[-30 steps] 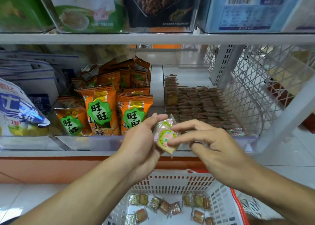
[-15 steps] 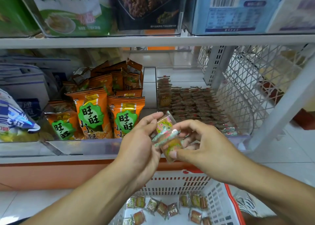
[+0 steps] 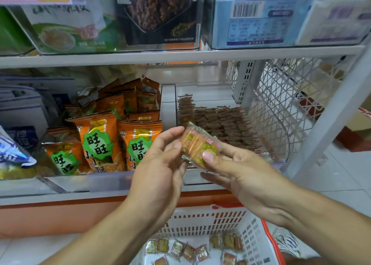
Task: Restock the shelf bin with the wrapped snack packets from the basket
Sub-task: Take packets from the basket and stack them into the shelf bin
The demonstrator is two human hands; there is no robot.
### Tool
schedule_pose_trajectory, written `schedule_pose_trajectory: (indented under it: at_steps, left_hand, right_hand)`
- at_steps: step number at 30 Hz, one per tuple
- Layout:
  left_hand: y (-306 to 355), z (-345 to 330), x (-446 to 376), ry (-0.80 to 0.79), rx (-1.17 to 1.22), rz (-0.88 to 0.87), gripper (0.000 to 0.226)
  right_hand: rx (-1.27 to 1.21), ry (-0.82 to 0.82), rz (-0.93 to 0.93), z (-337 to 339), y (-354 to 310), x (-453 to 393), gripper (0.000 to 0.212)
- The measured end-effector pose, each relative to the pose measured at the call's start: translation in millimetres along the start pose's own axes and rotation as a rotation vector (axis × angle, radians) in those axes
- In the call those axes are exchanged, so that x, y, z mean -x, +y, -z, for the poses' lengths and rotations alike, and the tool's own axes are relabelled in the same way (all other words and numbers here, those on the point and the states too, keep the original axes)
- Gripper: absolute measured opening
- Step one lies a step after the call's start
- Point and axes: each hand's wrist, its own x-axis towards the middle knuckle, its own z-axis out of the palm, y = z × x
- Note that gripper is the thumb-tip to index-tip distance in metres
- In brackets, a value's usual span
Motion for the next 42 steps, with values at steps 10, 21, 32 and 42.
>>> schedule_pose_trajectory:
  at_steps: [10, 21, 32, 42]
  left_hand:
    - [-4.4, 1.0, -13.7, -0.018, -0.547, -0.262, 0.03]
    - [-21.5, -2.6, -18.4, 0.081, -0.947, -0.087, 0.076]
    - [-22.5, 3.3, -17.1, 0.047, -0.99, -0.128, 0.084]
    - [-20.3, 5.7, -16.7, 0.023, -0.999, -0.106, 0.086]
  right_hand:
    - [-0.002, -0.158, -0.008, 15.7, -12.5, -41.4, 0.051]
    - [0.785, 0.307, 0.13, 24.7, -4.4, -134.2, 0.027]
    - [0.922, 0.386, 0.164, 6.1, 4.9, -148.9, 0.016]
    - [0.849, 0.406, 0.13, 6.3, 4.7, -149.8, 0.031]
